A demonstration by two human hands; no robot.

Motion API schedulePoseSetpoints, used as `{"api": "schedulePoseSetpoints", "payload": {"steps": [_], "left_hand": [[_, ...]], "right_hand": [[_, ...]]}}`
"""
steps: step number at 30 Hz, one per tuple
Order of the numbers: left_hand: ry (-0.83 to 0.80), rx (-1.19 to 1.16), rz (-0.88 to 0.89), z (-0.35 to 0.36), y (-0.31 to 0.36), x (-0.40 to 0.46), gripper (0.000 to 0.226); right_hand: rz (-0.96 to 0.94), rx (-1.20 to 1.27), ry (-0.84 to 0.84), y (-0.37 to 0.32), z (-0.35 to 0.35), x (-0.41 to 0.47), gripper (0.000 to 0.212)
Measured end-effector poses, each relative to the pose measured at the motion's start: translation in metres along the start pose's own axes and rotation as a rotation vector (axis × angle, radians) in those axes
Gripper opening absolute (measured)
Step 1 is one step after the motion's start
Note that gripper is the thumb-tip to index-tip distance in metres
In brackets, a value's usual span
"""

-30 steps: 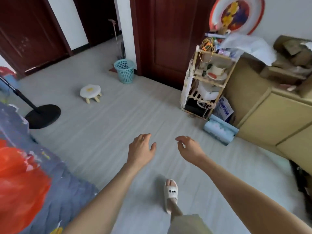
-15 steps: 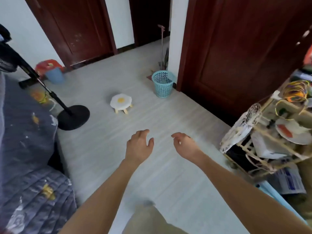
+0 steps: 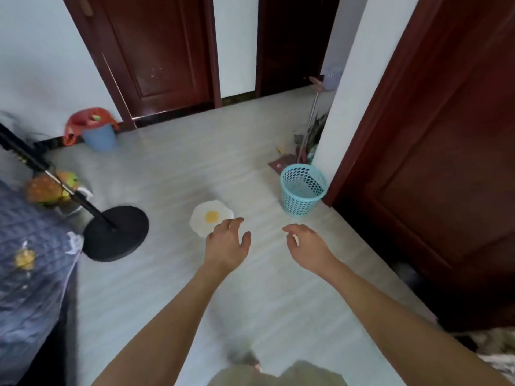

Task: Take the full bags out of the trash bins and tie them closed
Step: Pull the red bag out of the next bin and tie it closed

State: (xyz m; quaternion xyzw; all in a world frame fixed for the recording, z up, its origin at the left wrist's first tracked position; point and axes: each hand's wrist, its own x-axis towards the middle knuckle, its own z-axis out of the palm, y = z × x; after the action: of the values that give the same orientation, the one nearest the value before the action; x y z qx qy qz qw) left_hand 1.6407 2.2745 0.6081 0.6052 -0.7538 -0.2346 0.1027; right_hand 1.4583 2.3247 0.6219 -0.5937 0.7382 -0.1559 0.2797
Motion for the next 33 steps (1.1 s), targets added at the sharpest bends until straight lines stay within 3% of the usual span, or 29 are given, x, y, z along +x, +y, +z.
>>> {"api": "schedulePoseSetpoints", "payload": {"steps": [8, 14, 17, 22, 33], "left_hand": [[-0.006, -0.027, 0.006, -0.012, 0.014, 0.239, 0.046], [0.046, -0.056, -0.099, -0.044, 0.01, 0.423, 0.047], [0.096, -0.064, -0.139, -0.067, 0.001, 0.476, 0.047], [0.122, -0.108, -0.326, -0.099, -0.06, 0.582, 0.047], [0.185, -0.214, -0.483, -0.19, -0.21, 0.838, 0.047]], "right_hand": [[-0.042, 0.0, 0.008, 0.0, -0.052, 0.247, 0.031], [-0.138, -0.015, -0.053, -0.024, -0.097, 0.449, 0.033], [-0.166, -0.034, -0.075, -0.043, -0.106, 0.522, 0.032], [-0.234, -0.076, -0.239, -0.106, -0.093, 0.665, 0.034], [-0.294, -0.129, -0.438, -0.267, -0.027, 0.951, 0.036]]}}
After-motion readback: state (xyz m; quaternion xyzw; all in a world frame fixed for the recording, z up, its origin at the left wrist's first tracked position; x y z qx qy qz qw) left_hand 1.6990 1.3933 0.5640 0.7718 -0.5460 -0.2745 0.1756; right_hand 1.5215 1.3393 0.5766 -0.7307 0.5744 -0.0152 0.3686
